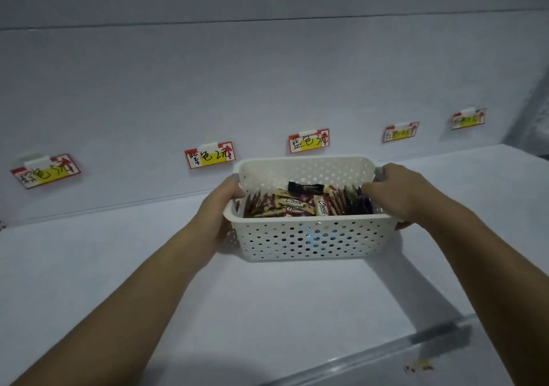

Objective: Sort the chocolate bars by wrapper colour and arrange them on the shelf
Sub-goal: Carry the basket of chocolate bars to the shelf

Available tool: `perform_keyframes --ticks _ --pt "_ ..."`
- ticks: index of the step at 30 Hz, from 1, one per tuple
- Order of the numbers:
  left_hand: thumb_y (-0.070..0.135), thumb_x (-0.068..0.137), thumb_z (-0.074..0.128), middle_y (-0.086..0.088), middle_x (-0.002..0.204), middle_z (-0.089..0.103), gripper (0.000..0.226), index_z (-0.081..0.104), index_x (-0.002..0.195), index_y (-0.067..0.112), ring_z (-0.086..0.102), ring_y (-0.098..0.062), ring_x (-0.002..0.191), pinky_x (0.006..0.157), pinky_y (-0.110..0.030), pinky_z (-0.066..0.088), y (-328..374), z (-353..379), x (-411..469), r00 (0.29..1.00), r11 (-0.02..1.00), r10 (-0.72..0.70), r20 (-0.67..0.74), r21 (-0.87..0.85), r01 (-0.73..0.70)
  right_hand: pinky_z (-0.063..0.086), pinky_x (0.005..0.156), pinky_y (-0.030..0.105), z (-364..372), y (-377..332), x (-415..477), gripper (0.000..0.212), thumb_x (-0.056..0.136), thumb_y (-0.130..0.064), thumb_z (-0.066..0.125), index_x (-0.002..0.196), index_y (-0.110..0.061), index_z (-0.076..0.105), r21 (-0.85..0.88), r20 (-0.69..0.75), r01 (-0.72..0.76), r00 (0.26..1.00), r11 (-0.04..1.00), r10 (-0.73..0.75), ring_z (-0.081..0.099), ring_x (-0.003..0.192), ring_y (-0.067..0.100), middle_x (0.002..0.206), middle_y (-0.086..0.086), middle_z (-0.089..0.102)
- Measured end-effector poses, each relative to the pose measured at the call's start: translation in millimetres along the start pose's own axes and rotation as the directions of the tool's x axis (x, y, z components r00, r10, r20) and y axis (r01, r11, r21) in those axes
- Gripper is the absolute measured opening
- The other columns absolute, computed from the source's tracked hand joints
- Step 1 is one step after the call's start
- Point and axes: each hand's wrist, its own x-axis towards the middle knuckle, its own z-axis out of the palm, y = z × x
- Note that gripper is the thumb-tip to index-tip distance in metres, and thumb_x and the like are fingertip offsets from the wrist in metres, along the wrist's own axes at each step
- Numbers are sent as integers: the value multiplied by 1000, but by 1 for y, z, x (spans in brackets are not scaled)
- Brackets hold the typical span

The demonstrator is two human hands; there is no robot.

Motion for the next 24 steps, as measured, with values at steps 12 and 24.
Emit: perform_keyframes --ticks 12,24 --pt "17 78 76 -9 116 70 51 58 125 12 69 -18 102 78 -26 60 3 -44 6 887 964 208 413 67 -258 59 87 42 -2 18 33 59 93 -64 44 142 -30 45 415 329 48 923 909 -199 66 110 17 130 1 63" --pt "44 53 90 7 129 67 87 52 131 44 63 -21 122 86 -41 60 -14 -26 -5 935 950 299 190 37 -311 56 93 47 19 65 44 96 60 -22 86 146 -23 44 786 215 138 853 603 -475 59 125 37 133 13 63"
